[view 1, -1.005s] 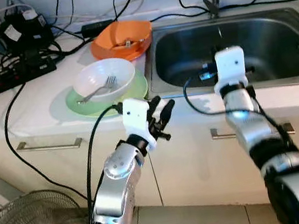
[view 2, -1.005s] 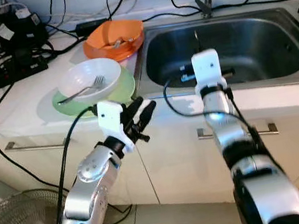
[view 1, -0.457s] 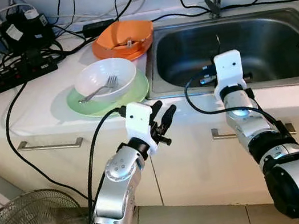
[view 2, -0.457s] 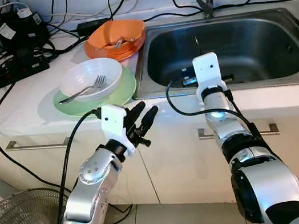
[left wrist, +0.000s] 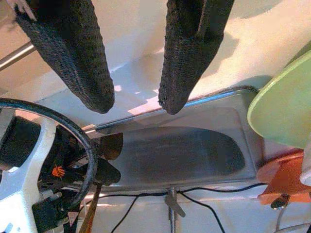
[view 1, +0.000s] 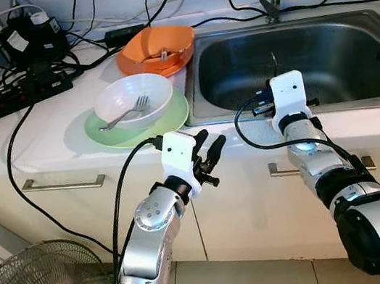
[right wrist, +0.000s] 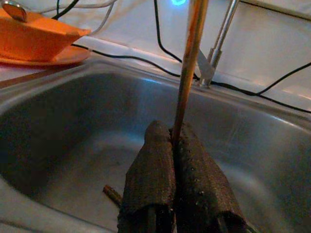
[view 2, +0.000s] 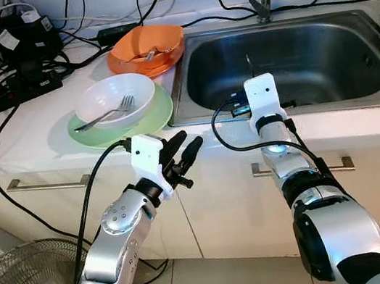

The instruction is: Kitchen organization

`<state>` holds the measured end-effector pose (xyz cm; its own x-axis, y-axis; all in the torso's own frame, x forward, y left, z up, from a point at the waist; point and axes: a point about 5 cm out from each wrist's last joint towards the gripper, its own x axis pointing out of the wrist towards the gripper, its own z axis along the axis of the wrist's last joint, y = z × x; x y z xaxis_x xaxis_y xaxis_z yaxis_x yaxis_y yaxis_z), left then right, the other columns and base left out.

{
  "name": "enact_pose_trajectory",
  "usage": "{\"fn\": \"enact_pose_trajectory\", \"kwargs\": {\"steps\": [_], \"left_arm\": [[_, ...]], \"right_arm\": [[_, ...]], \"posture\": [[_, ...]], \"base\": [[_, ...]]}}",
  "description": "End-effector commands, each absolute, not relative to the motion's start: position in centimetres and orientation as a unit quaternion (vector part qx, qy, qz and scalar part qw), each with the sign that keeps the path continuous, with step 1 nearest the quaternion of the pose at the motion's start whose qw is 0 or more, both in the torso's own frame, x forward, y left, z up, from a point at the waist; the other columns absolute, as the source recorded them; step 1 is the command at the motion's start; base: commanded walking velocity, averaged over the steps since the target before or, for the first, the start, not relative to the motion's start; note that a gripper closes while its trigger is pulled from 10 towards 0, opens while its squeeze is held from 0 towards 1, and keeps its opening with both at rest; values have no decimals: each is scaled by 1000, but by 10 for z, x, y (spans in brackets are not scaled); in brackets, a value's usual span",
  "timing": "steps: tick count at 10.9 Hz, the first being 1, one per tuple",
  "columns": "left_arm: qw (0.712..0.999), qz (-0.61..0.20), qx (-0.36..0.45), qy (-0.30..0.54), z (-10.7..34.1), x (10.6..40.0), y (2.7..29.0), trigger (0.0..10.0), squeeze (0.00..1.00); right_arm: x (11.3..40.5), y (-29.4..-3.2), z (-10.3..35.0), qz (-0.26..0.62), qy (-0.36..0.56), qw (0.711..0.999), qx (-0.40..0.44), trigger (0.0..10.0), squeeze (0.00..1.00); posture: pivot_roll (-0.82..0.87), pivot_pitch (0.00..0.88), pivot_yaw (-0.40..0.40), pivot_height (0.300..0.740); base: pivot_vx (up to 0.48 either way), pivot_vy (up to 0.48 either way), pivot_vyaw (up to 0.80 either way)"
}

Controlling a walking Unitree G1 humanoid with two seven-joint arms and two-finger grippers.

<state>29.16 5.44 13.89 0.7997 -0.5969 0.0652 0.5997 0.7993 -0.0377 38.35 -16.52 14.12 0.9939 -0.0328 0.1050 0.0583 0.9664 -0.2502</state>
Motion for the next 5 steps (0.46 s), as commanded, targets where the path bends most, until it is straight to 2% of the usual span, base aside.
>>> {"fn": "enact_pose_trajectory", "kwargs": {"steps": [1,2,3,4,5], "left_arm": [[948,-316,-23,-19,137,292,54,10000,0],[949,-315,-25,-18,136,292,54,10000,0],[949,-315,-26,-17,137,292,53,10000,0],[949,-314,-27,-18,137,292,53,10000,0],[949,-312,-27,-18,137,292,54,10000,0]], "right_arm": [[387,-163,147,-18,-51,991,-122,10000,165],[387,-162,145,-16,-46,992,-120,10000,596],[387,-162,144,-14,-44,992,-119,10000,631],[386,-161,143,-11,-41,992,-119,10000,1000],[386,-161,142,-11,-40,992,-121,10000,1000]], "posture": [[105,0,78,740],[105,0,78,740],[111,0,74,740],[114,0,72,740],[115,0,71,740]], "base": [[0,0,0],[0,0,0],[0,0,0],[0,0,0],[0,0,0]]}}
